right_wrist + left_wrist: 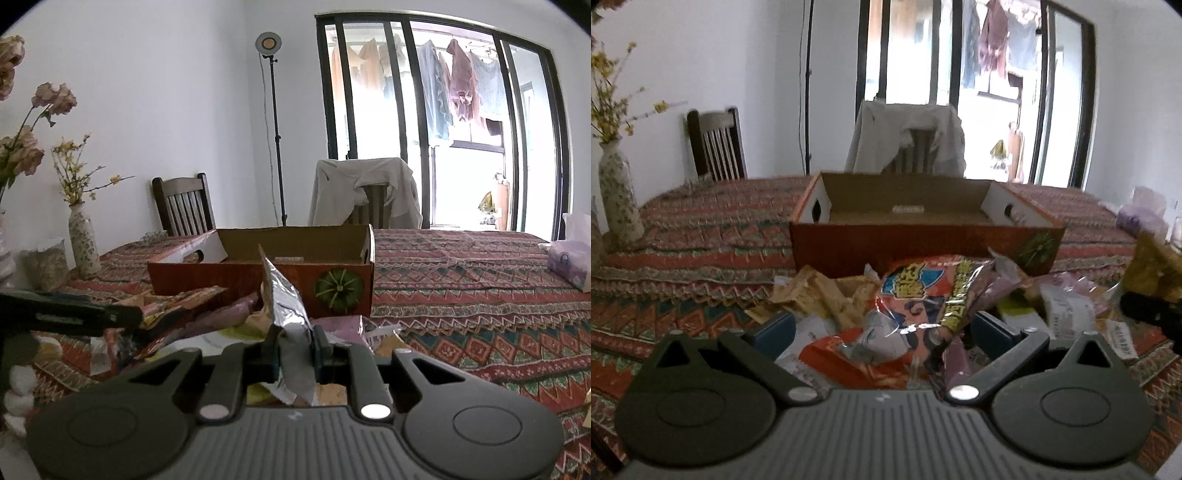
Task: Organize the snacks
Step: 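Grasp the orange-and-blue chip bag with the left gripper while the right grasps a silver packet, then carry both held packets over the cardboard box and release them inside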
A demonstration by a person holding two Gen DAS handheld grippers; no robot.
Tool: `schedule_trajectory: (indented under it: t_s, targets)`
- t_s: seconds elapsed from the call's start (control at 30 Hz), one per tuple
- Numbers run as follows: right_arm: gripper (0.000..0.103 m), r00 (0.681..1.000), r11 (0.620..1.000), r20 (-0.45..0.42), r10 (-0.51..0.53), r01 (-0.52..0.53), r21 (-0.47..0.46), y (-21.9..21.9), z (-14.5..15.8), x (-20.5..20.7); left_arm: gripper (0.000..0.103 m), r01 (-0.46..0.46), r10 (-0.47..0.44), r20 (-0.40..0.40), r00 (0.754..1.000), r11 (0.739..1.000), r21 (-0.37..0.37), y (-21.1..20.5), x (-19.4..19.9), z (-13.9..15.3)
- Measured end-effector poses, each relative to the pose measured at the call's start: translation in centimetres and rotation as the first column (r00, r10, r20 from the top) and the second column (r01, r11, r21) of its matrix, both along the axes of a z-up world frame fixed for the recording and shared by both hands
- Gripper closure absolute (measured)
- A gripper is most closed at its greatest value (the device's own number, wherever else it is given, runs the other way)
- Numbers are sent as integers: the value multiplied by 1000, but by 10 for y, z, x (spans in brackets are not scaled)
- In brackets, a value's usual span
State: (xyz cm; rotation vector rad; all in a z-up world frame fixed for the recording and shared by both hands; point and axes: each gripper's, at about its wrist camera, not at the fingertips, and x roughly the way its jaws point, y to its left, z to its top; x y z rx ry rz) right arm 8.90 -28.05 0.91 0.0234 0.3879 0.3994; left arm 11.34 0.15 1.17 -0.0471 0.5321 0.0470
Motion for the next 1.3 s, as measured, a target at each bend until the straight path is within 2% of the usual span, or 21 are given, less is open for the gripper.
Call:
schedule_trajectory:
  t_s: [0.17, 0.27, 0.37, 0.6, 0.77, 0.97, 1.13, 1.3]
  targets:
    - [87, 1000, 1000, -3, -12, 12, -3, 3, -1, 13, 2, 14, -14, -24, 1000, 1000, -20, -1, 16, -7]
    - [87, 1000, 1000, -6, -17, 17, -1, 4, -2, 18, 11, 42, -42, -39, 998, 999, -13, -6, 21, -11]
    - [87, 1000, 1000, -10, -17, 17, 0, 5, -3, 21, 30, 63, -63, -62, 996, 998, -6, -11, 24, -16]
    - [87, 999, 1000, -30, -12, 12, 8, 7, -6, 24, 47, 59, -62, -56, 996, 997, -47, -6, 23, -19]
    - [87, 1000, 1000, -29, -12, 12, 8, 7, -7, 23, 51, 54, -56, -28, 998, 997, -47, -5, 15, -18]
    - [87, 1000, 1000, -27, -14, 14, 10, 9, -7, 21, 51, 48, -47, 22, 999, 999, -24, -5, 4, -11]
    - [87, 1000, 1000, -3, -19, 19, 9, 11, 1, 23, 51, 40, -38, 77, 996, 999, -26, -1, 1, 8]
    - [87, 999, 1000, 43, -25, 25, 13, 14, 21, 37, 51, 12, -9, 127, 992, 1000, -20, 4, 12, 31]
